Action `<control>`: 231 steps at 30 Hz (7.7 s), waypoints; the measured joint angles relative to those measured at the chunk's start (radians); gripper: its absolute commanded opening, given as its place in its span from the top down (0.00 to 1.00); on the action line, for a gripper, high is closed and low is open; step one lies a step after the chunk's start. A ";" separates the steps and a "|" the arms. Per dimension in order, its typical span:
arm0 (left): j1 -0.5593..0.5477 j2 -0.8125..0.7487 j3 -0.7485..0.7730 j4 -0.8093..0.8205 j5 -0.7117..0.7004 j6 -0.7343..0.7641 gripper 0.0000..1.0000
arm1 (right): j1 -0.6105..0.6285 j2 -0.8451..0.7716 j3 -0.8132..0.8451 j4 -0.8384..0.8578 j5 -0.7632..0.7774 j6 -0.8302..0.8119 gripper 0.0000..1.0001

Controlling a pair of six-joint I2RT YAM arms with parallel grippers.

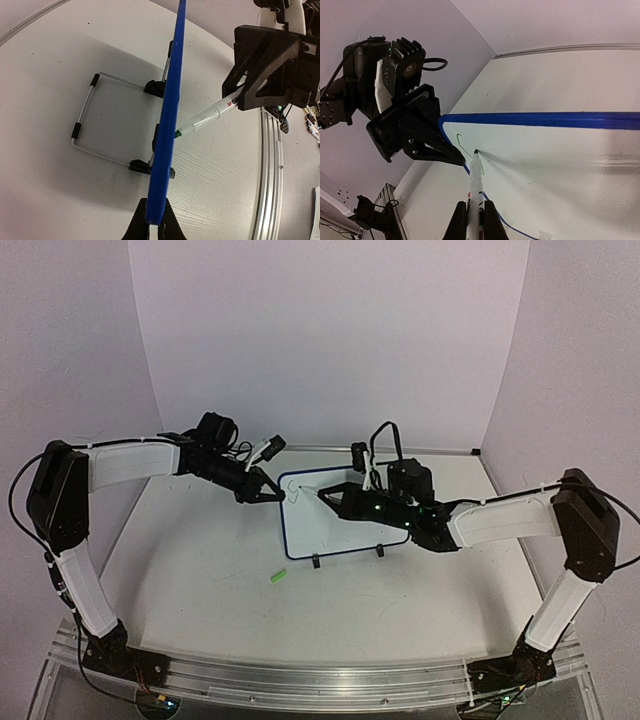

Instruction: Write a sentence on the whiteboard

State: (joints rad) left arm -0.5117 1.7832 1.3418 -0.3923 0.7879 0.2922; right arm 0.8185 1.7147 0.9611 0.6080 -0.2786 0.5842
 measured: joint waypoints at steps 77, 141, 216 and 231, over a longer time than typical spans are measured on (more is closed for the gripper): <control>-0.005 0.000 0.007 -0.012 -0.013 0.014 1.00 | 0.002 -0.015 0.021 -0.026 0.038 -0.008 1.00; -0.008 0.000 0.012 -0.027 -0.023 0.023 1.00 | 0.000 -0.108 -0.079 -0.062 0.064 0.006 1.00; -0.010 0.000 0.014 -0.028 -0.029 0.023 1.00 | 0.001 -0.065 -0.083 -0.048 0.088 0.015 1.00; -0.011 0.000 0.014 -0.028 -0.029 0.023 1.00 | 0.001 -0.065 -0.092 -0.047 0.088 0.018 1.00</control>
State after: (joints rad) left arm -0.5228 1.7832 1.3560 -0.4206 0.7586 0.3153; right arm 0.8196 1.6493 0.8692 0.5606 -0.1911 0.6025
